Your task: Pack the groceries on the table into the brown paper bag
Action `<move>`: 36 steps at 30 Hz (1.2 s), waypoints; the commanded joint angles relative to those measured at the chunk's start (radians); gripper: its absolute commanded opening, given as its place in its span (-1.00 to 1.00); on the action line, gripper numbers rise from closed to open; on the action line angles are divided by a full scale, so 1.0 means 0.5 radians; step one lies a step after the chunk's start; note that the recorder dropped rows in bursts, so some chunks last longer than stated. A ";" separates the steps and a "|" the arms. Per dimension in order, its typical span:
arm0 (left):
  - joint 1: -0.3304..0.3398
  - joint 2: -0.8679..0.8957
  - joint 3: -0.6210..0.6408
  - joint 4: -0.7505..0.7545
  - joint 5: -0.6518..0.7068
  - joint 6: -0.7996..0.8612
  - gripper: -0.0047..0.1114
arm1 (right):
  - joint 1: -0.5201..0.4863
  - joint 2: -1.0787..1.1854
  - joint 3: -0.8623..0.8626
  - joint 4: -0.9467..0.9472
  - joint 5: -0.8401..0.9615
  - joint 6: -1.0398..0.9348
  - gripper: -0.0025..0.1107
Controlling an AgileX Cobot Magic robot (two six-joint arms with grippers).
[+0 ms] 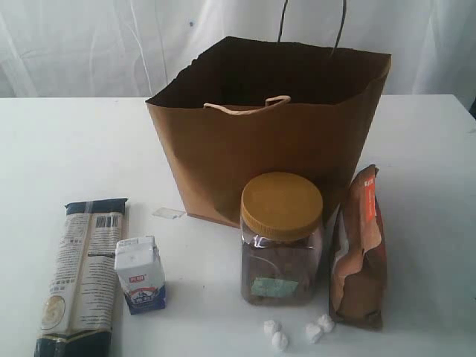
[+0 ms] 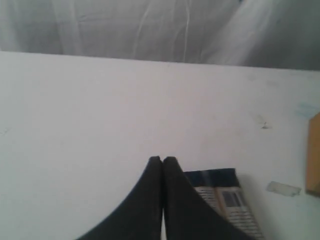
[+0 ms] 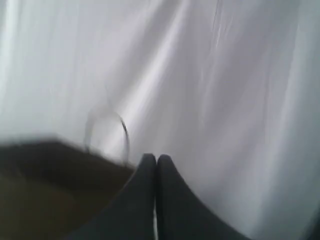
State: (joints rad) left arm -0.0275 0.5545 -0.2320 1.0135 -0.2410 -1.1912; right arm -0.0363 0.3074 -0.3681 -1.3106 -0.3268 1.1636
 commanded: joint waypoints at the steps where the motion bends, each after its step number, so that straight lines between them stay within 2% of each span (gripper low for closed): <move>1: 0.010 -0.299 0.120 -0.158 0.004 0.047 -0.92 | 0.014 0.400 0.068 -0.868 0.896 0.618 -0.96; 4: 0.010 -0.484 0.121 -0.243 0.538 0.047 -0.92 | 0.014 0.618 0.081 -0.666 1.173 0.588 -0.96; 6: 0.010 -0.592 0.121 -0.279 0.942 -0.074 -0.92 | 0.034 0.729 0.081 -0.549 1.100 0.361 -0.96; 8: 0.010 -0.648 0.135 -0.278 1.108 -0.189 -0.92 | 0.063 0.838 0.081 -0.535 0.956 0.199 -0.96; 11: 0.010 -0.689 0.179 -0.270 1.083 -0.194 -0.92 | 0.101 0.989 0.082 -0.499 0.918 0.132 -0.96; 15: 0.010 -0.689 0.253 -0.246 1.051 -0.183 -0.92 | 0.143 1.053 0.078 -0.185 0.863 0.249 -0.96; 18: 0.010 -0.689 0.299 -0.246 1.065 -0.183 -0.92 | 0.151 0.940 0.056 -0.092 0.560 0.315 -0.96; 22: 0.010 -0.689 0.339 -0.246 1.035 -0.183 -0.92 | 0.151 0.729 0.041 -0.060 0.159 0.729 -0.96; 24: 0.010 -0.689 0.343 -0.246 1.019 -0.183 -0.92 | 0.151 0.671 0.044 -0.277 -0.005 0.815 -0.96; 26: 0.010 -0.689 0.343 -0.246 1.003 -0.183 -0.92 | 0.151 0.656 0.044 -0.837 -0.036 0.975 -0.96; 27: 0.010 -0.689 0.343 -0.246 1.003 -0.183 -0.92 | 0.151 0.662 0.056 -0.868 0.029 0.981 -0.96; 30: 0.010 -0.689 0.343 -0.246 0.999 -0.183 -0.92 | 0.158 0.707 0.106 -0.868 0.560 0.642 -0.96; 36: 0.010 -0.689 0.343 -0.246 1.008 -0.183 -0.92 | 0.158 0.761 0.118 -0.793 1.849 0.161 -0.96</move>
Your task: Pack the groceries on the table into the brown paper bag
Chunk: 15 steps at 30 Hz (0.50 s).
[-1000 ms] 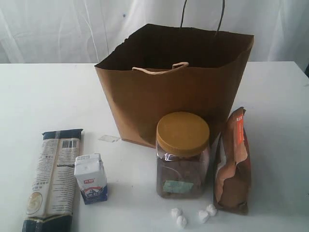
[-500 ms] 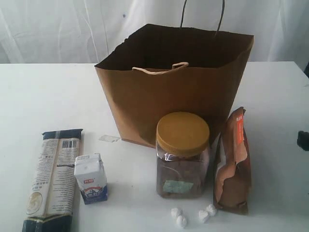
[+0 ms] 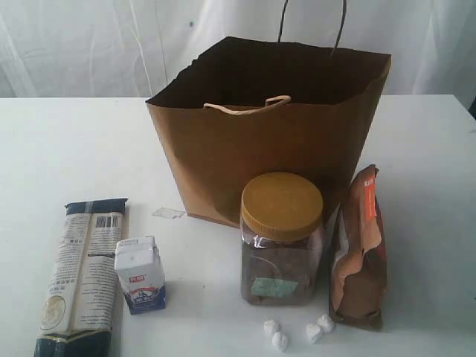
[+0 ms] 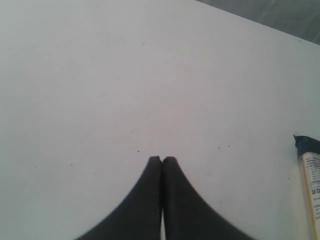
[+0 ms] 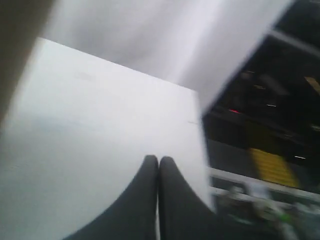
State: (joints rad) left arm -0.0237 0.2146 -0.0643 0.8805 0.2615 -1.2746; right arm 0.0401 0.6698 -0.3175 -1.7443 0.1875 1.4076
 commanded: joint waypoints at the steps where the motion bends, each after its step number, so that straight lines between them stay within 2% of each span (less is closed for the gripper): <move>1: 0.002 -0.009 0.008 0.020 0.003 -0.017 -0.92 | 0.012 0.068 0.010 0.263 0.967 -0.619 -0.96; 2: 0.002 -0.009 0.008 0.020 0.003 -0.017 -0.92 | 0.028 0.072 -0.003 0.571 1.032 -0.875 -0.96; 6: 0.002 -0.009 0.008 0.020 0.006 -0.017 -0.92 | 0.198 0.072 -0.132 2.138 0.898 -2.496 -0.96; 7: 0.002 -0.009 0.008 0.020 0.006 -0.017 -0.92 | 0.235 0.072 -0.195 2.455 0.925 -2.740 -0.96; 11: 0.002 -0.009 0.008 0.020 -0.039 -0.017 -0.92 | 0.324 0.083 -0.559 3.064 1.390 -2.643 -0.96; 15: 0.002 -0.009 0.008 -0.003 -0.072 -0.017 -0.92 | 0.342 0.101 -0.811 3.513 1.787 -2.788 -0.96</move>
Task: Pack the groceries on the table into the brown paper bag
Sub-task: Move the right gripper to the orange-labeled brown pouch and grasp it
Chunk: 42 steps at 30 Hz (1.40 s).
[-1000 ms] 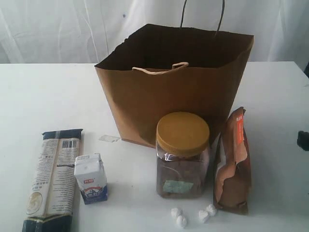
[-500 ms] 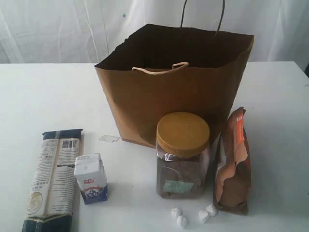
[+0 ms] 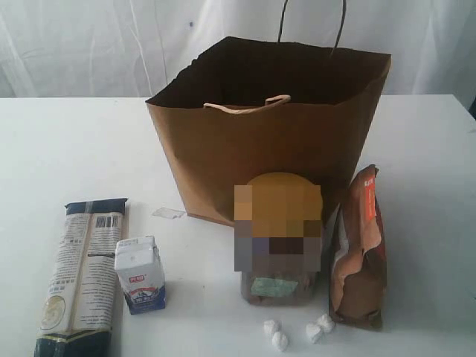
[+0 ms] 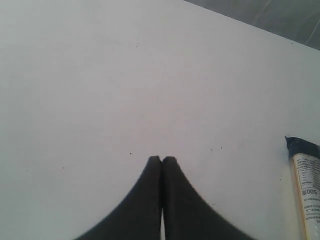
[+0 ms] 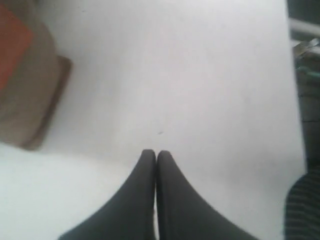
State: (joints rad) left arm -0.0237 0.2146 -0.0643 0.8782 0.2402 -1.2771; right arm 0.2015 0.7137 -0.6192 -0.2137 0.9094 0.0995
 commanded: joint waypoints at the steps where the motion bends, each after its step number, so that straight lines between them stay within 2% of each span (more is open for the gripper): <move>1: 0.002 -0.009 0.008 0.002 -0.029 -0.011 -0.92 | 0.019 0.013 -0.259 0.600 0.376 -0.241 -0.96; 4: 0.002 -0.009 0.013 0.002 -0.066 -0.011 -0.92 | 0.049 0.019 -0.368 0.943 0.400 -0.400 -0.96; 6: 0.002 -0.009 0.051 0.033 -0.158 -0.011 -0.92 | 0.072 0.052 -0.394 0.896 0.369 -0.369 -0.96; 10: 0.002 -0.009 0.129 0.211 -0.391 0.003 -0.92 | 0.139 0.246 -0.393 0.570 0.404 -0.173 -0.96; 13: 0.002 -0.009 0.129 0.280 -0.388 0.003 -0.92 | 0.242 0.386 -0.393 0.598 0.361 -0.177 -0.96; 16: 0.002 -0.009 0.129 0.298 -0.325 0.003 -0.92 | 0.359 0.452 -0.393 0.598 0.117 -0.157 -0.96; 19: 0.002 -0.009 0.129 0.252 -0.173 0.003 -0.92 | 0.442 0.482 -0.393 0.648 -0.306 -0.046 -0.96; 21: 0.002 -0.009 0.129 0.169 -0.148 -0.020 -0.92 | 0.456 0.494 -0.393 0.776 -0.495 -0.084 -0.96; 23: 0.002 -0.009 0.129 -0.014 -0.224 -0.073 -0.92 | 0.456 0.507 -0.393 0.748 -0.596 -0.153 -0.95; 25: 0.002 -0.009 0.129 -0.130 -0.295 -0.073 -0.92 | 0.456 0.531 -0.393 0.752 -0.552 -0.338 -0.80; 27: 0.002 -0.009 0.129 -0.126 -0.342 -0.068 -0.92 | 0.456 0.561 -0.393 0.819 -0.440 -0.352 -0.33; 29: 0.002 -0.009 0.129 -0.126 -0.342 -0.055 -0.92 | 0.456 0.587 -0.393 0.839 -0.398 -0.352 0.00; 31: 0.002 -0.009 0.129 -0.126 -0.342 -0.055 -0.92 | 0.456 0.629 -0.393 0.839 -0.393 -0.352 0.25; 38: 0.002 -0.009 0.129 -0.126 -0.342 -0.055 -0.92 | 0.456 0.935 -0.515 0.768 -0.267 -0.199 0.27; 42: 0.002 -0.009 0.129 -0.126 -0.342 -0.055 -0.92 | 0.456 1.133 -0.617 0.491 -0.255 0.181 0.22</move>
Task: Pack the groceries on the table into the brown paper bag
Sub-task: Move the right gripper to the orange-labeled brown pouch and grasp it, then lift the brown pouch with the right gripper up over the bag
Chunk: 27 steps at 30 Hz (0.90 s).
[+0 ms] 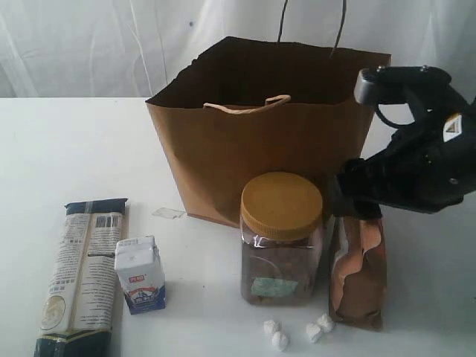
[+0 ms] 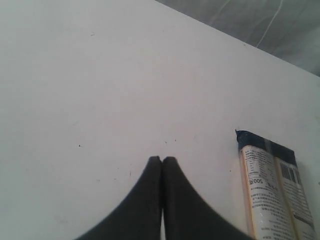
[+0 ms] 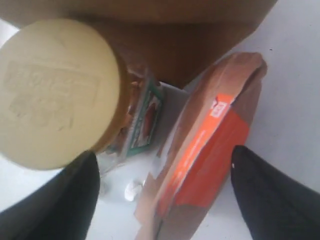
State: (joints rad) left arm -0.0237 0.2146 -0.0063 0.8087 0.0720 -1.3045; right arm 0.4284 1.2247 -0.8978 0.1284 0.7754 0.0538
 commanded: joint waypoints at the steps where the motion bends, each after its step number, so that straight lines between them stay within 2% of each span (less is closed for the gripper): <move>1: 0.002 -0.009 0.013 0.013 -0.005 0.000 -0.92 | 0.002 0.134 -0.060 -0.219 0.026 0.312 0.21; 5: 0.002 -0.009 0.013 0.013 -0.005 0.000 -0.92 | 0.002 0.284 -0.060 -0.301 0.173 0.342 0.20; 12: 0.002 -0.009 0.013 0.013 -0.005 0.000 -0.92 | 0.002 0.448 -0.060 -0.297 0.107 0.357 0.19; 14: 0.002 -0.009 0.013 0.013 -0.005 0.000 -0.92 | 0.002 0.464 -0.030 -0.297 0.111 0.357 0.06; 17: 0.002 -0.009 0.013 0.013 -0.005 0.000 -0.92 | 0.002 0.460 0.017 -0.307 0.142 0.357 -0.34; 21: 0.002 -0.009 0.013 0.013 -0.005 0.000 -0.92 | 0.002 0.407 0.024 -0.347 0.142 0.357 -0.61; 23: 0.002 -0.009 0.013 0.013 -0.005 0.000 -0.92 | 0.002 0.335 0.024 -0.407 0.152 0.357 -0.67; 27: 0.002 -0.009 0.013 0.023 -0.005 0.000 -0.92 | 0.002 0.193 0.024 -0.568 0.251 0.389 -0.67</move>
State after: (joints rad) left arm -0.0237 0.2146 -0.0063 0.8087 0.0720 -1.3045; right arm 0.4284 1.3742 -0.8861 -0.0885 0.8679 0.2389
